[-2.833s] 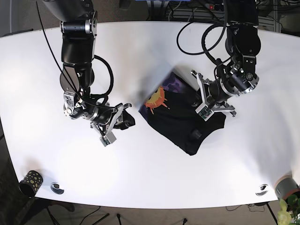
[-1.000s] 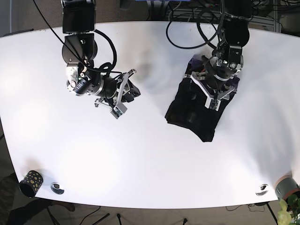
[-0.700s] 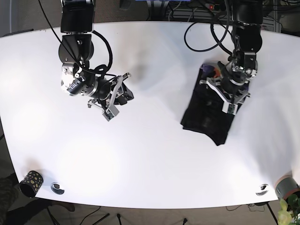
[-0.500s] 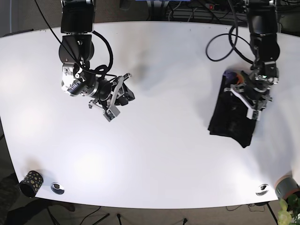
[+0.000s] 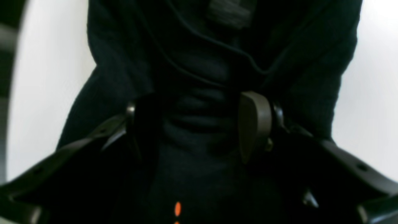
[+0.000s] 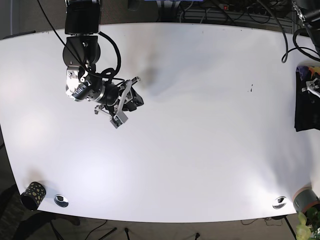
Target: Fold the T-shirt properly
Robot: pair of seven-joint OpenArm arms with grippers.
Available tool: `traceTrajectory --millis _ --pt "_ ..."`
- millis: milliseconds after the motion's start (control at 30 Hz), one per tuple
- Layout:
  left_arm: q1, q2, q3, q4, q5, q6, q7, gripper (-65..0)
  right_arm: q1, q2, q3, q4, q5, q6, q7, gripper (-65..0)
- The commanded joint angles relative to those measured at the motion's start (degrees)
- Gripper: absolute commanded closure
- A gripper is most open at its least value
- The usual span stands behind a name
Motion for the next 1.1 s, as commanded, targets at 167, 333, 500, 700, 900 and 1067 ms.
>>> traceTrajectory --millis 167,333,500,700,900,1067 --pt "-0.27 -2.81 0.20 -1.53 3.76 1.08 1.55 -36.7 -0.55 0.21 -0.14 6.42 0.56 0.36 1.25 -15.9" --pt "-2.11 -3.07 0.03 5.51 3.76 1.08 1.55 -36.7 -1.16 0.21 0.21 7.04 0.38 0.36 1.78 -15.9" --pt "-2.29 0.71 0.03 14.03 3.85 1.17 1.38 -36.7 -3.01 0.65 3.11 7.04 -0.32 0.36 8.02 -15.9" --pt "-2.20 7.57 0.64 22.91 4.29 2.48 -1.26 -36.7 -4.68 0.21 5.57 8.00 -12.80 0.36 19.98 -15.9" --pt "1.84 16.09 8.20 31.27 11.85 10.22 -11.63 -36.7 -6.61 -0.41 8.12 7.83 -23.53 -3.46 32.72 -15.9" --pt "7.20 23.04 10.22 38.91 15.54 13.21 -15.94 -36.7 -7.58 -0.41 10.93 6.42 -28.72 -9.00 41.96 -15.9"
